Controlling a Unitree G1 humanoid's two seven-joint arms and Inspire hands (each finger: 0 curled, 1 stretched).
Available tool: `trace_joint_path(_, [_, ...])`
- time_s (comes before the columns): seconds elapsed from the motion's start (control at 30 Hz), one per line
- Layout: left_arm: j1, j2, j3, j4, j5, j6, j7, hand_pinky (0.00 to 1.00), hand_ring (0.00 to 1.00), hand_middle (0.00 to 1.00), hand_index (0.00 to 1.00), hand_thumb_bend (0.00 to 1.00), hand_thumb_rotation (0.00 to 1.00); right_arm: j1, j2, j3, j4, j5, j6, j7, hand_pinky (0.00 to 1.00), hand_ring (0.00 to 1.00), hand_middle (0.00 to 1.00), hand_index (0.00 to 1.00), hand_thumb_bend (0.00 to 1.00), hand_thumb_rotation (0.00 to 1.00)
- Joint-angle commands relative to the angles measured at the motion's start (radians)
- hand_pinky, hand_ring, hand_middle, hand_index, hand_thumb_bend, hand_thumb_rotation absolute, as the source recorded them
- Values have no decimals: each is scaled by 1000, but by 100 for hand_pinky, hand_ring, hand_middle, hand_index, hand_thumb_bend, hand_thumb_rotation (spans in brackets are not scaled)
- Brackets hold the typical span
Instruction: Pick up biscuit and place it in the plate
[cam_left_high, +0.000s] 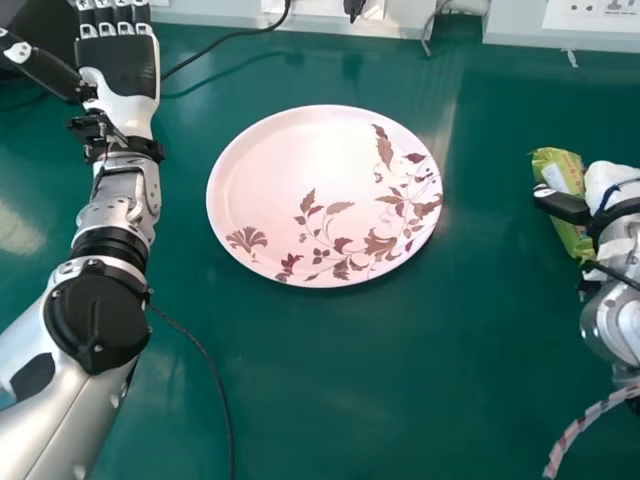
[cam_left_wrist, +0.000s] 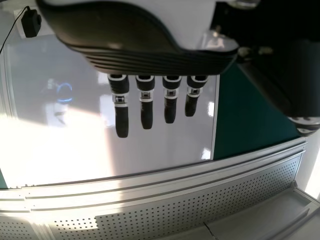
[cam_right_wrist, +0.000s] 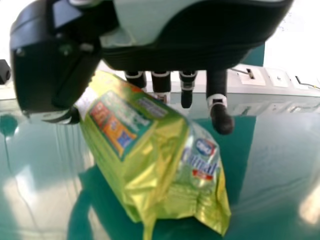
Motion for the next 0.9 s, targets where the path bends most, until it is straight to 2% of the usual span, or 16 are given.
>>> trace_joint_path(0.0, [-5,9,-11,-2,11,4,-19,72,89,96,99,100,47,28,-1,-2,-16,0,-3,13,12,18,47,49,51,0])
trace_joint_path(0.07, [-4,12,-14,-1,14,5,-20,70,89,96,99,100,47,31,-5,-8,-28,-1,-5,13,11,18,47,49,51,0])
trace_joint_path(0.13, [-5,13,-15,0,16,6,-17,69,89,95,99,100,47,33,-9,-13,-38,-4,-7,13,10,17,32,49,50,3])
trace_joint_path(0.17, [-4,13,-17,0,17,5,-21,68,88,95,99,100,47,34,-11,-15,-43,-5,-7,15,10,17,27,49,50,4])
trace_joint_path(0.23, [-5,11,-17,0,19,-4,-17,68,89,96,100,100,47,33,-15,-19,-49,-10,-7,24,9,16,24,49,50,5])
trace_joint_path(0.37, [-7,11,-14,2,21,-6,-11,75,90,97,100,100,46,30,-16,-33,-63,-12,-3,29,8,15,23,49,50,5])
trace_joint_path(0.87, [-8,8,-13,-1,26,-13,-2,79,89,96,98,100,44,39,-13,-63,-139,-34,-3,44,6,14,21,49,50,6])
